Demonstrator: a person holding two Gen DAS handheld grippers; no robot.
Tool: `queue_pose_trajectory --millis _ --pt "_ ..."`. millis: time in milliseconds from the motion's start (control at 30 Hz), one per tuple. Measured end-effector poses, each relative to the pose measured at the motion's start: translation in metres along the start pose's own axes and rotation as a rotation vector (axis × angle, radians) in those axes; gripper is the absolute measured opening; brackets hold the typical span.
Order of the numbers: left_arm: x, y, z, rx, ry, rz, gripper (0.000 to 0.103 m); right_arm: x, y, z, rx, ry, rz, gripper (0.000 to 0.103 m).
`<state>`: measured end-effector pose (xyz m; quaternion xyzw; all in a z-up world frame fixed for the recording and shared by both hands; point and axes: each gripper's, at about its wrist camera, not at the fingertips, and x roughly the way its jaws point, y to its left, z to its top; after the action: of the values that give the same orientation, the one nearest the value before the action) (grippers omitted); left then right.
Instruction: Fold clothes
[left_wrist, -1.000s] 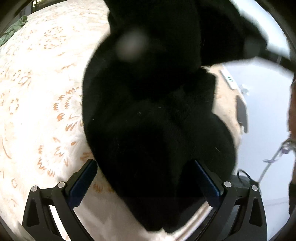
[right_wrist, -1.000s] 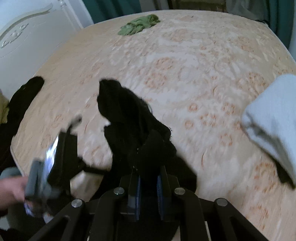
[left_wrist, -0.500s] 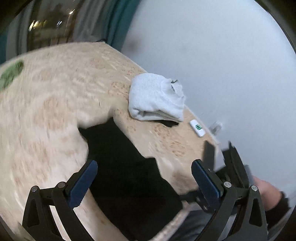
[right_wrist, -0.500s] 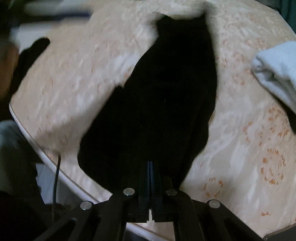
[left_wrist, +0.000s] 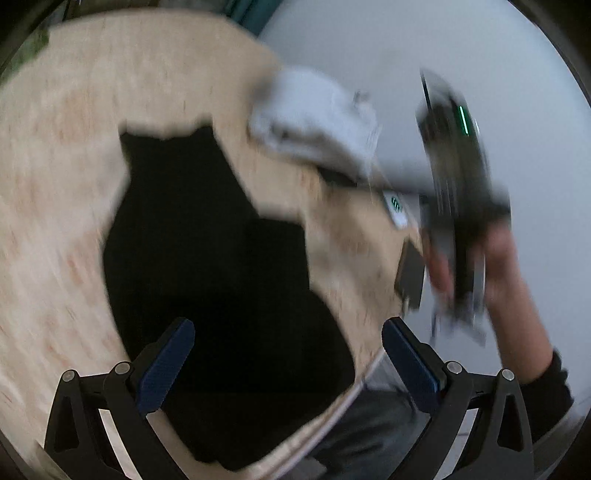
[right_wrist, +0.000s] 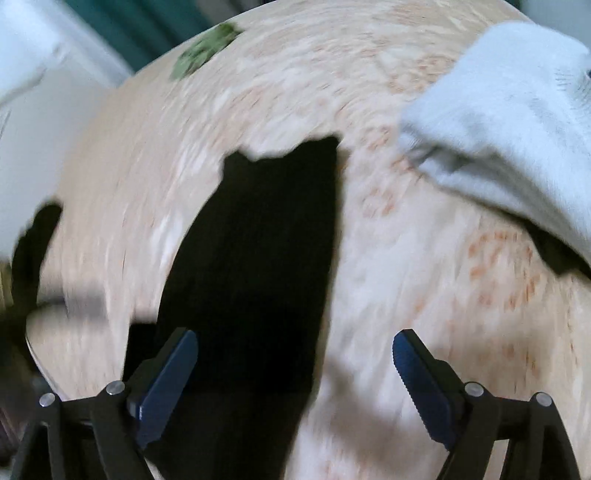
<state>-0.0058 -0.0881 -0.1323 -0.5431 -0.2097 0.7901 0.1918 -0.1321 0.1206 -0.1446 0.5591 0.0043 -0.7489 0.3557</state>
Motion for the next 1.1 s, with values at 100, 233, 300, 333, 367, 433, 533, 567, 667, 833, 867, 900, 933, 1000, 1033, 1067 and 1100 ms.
queue_pose_trajectory --millis 100,233,300,333,367,433,533,567,667,833,867,900,933,1000,1033,1067,1100 --pt "0.027 -0.003 -0.011 0.034 0.053 0.043 0.103 0.022 -0.013 0.039 0.038 0.010 -0.022 0.089" --pt "0.047 0.001 -0.008 0.051 0.065 0.058 0.103 0.053 -0.023 0.069 0.030 0.048 -0.060 0.089" --pt "0.053 0.010 -0.004 0.012 0.070 0.026 0.103 0.065 -0.022 0.074 0.023 0.058 -0.057 0.089" --pt "0.055 0.014 -0.003 -0.009 0.072 0.012 0.103 0.072 -0.022 0.078 0.018 0.063 -0.050 0.089" --pt "0.056 0.015 -0.003 -0.014 0.069 0.002 0.103 0.080 -0.022 0.081 0.013 0.069 -0.043 0.089" --pt "0.055 0.016 -0.004 -0.006 0.057 -0.011 0.103 0.093 -0.021 0.085 0.011 0.078 -0.034 0.089" --pt "0.052 0.017 -0.007 0.012 0.033 -0.034 0.103 0.115 -0.017 0.095 -0.007 0.099 -0.037 0.089" --pt "0.052 0.018 -0.009 0.020 0.024 -0.043 0.103 0.122 -0.015 0.099 -0.018 0.110 -0.039 0.089" --pt "0.050 0.019 -0.012 0.035 0.010 -0.069 0.103 0.143 -0.006 0.109 -0.053 0.148 -0.041 0.089" --pt "0.050 0.021 -0.011 0.045 0.017 -0.102 0.103 0.169 0.012 0.123 -0.104 0.176 -0.082 0.091" --pt "0.049 0.022 -0.011 0.047 0.017 -0.109 0.103 0.173 0.016 0.126 -0.114 0.178 -0.091 0.090" --pt "0.049 0.022 -0.012 0.048 0.015 -0.119 0.103 0.176 0.023 0.128 -0.133 0.177 -0.102 0.085" --pt "0.049 0.023 -0.012 0.050 0.015 -0.128 0.103 0.179 0.029 0.129 -0.152 0.177 -0.112 0.073" --pt "0.048 0.024 -0.012 0.054 0.017 -0.143 0.103 0.182 0.042 0.129 -0.184 0.181 -0.125 0.047" --pt "0.048 0.024 -0.012 0.057 0.019 -0.148 0.103 0.181 0.048 0.128 -0.200 0.182 -0.119 0.026" --pt "0.048 0.023 -0.013 0.063 0.023 -0.150 0.103 0.177 0.056 0.126 -0.225 0.174 -0.134 0.026" --pt "0.048 0.023 -0.013 0.069 0.027 -0.151 0.103 0.173 0.063 0.124 -0.250 0.167 -0.148 0.022"
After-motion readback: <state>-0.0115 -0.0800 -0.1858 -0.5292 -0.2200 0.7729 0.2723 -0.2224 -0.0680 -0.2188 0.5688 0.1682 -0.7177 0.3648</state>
